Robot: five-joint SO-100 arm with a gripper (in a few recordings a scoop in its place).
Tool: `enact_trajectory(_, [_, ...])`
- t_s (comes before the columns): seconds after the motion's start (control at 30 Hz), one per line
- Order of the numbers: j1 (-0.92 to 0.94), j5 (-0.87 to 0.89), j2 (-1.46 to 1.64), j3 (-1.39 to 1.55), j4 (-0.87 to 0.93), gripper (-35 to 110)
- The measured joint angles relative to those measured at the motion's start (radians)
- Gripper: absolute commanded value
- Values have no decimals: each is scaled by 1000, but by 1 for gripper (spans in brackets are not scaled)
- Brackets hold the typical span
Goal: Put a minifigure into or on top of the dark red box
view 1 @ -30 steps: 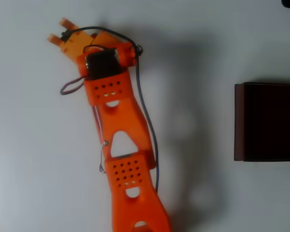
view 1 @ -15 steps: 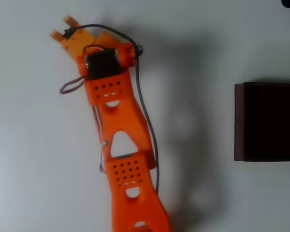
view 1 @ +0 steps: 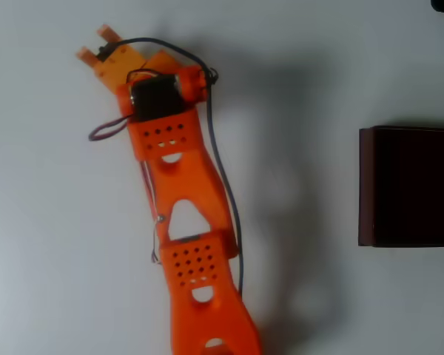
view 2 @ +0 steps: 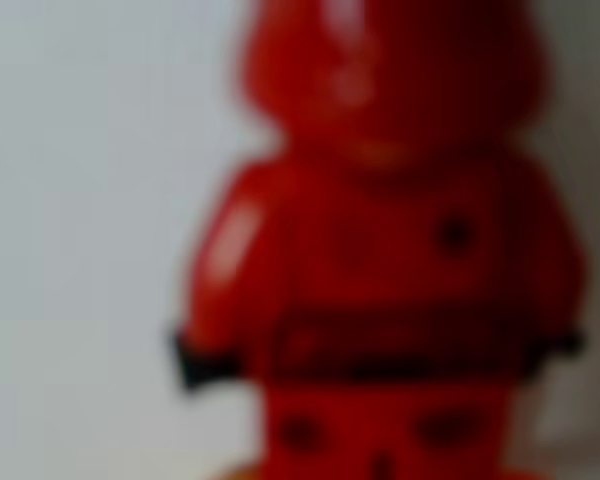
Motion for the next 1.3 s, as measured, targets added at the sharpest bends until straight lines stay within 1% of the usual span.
enact_trajectory(0.13, [25,-35,91,118,6,0])
enact_trajectory(0.27, [78,-89,244,287,12,0])
enact_trajectory(0.57, [301,-245,604,670,12,0])
enact_trajectory(0.67, [413,-308,678,752,12,0])
enact_trajectory(0.83, [634,-402,736,804,12,0])
enact_trajectory(1.07, [914,-494,723,773,12,0])
enact_trajectory(1.23, [1040,-520,635,695,12,0])
enact_trajectory(1.3, [1060,-526,611,678,12,8])
